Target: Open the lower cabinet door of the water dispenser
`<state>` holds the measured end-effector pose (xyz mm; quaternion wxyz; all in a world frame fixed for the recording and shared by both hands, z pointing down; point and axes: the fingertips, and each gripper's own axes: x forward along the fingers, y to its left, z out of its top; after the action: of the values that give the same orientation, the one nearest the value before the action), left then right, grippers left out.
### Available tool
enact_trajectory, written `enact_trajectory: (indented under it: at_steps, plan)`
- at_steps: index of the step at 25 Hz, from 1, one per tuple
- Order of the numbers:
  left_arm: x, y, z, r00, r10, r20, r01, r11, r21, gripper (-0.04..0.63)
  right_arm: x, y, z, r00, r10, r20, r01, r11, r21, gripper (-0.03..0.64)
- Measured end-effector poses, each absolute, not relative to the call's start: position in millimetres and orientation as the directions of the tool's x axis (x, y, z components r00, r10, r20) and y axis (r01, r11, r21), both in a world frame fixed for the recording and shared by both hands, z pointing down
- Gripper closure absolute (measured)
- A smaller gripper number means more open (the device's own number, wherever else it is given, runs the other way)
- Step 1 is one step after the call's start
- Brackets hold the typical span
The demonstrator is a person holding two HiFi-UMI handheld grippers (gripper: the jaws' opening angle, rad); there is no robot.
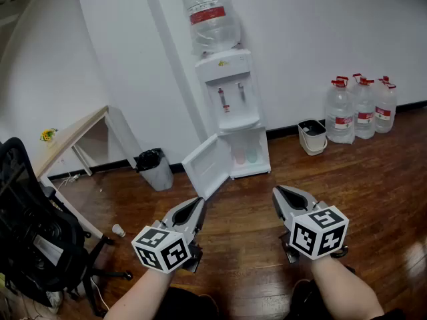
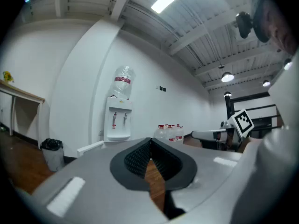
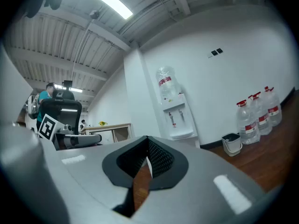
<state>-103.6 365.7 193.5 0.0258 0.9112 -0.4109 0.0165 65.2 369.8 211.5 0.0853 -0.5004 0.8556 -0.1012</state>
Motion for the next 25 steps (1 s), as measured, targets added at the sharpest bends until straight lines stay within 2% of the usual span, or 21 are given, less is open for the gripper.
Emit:
enact_trajectory:
  at_steps: [4,7,11,15,18,20,23,25]
  plan:
    - [-100,375,189,0.64,-0.768,0.01,-0.765,-0.637,0.096,0.595,55,382,212,-0.541,-0.84,-0.032,-0.779,0.515,-0.358,0.617]
    - [-100,376,187,0.642,-0.766,-0.02,-0.761,-0.64,0.102,0.595,45,394,200,-0.573,-0.817,-0.066,-0.756,0.559,-0.34,0.617]
    - [-106,371,181,0.663,-0.747,-0.058,-0.739,-0.664,0.114,0.595,40,388,207,-0.53,-0.846,-0.052,-0.818,0.527,-0.229,0.617]
    - [-103,369,178,0.684,-0.724,-0.084,-0.725,-0.688,0.024,0.595,46,359,233,-0.457,-0.889,0.018,-0.883,0.452,-0.125,0.617]
    - [-108,363,191,0.701,-0.711,-0.066,-0.713,-0.701,-0.014,0.595,37,344,245,-0.436,-0.898,0.061,-0.893,0.423,-0.155,0.617]
    - [-119,355,199,0.706,-0.707,-0.047,-0.706,-0.707,0.027,0.595,23,346,243,-0.44,-0.894,0.085,-0.887,0.419,-0.194,0.617]
    - [-130,351,190,0.734,-0.674,-0.08,-0.667,-0.738,0.104,0.595,2,356,229,-0.448,-0.89,0.088,-0.877,0.419,-0.235,0.617]
    - [-132,351,183,0.746,-0.658,-0.104,-0.649,-0.753,0.108,0.595,-5,359,220,-0.451,-0.889,0.077,-0.882,0.43,-0.194,0.617]
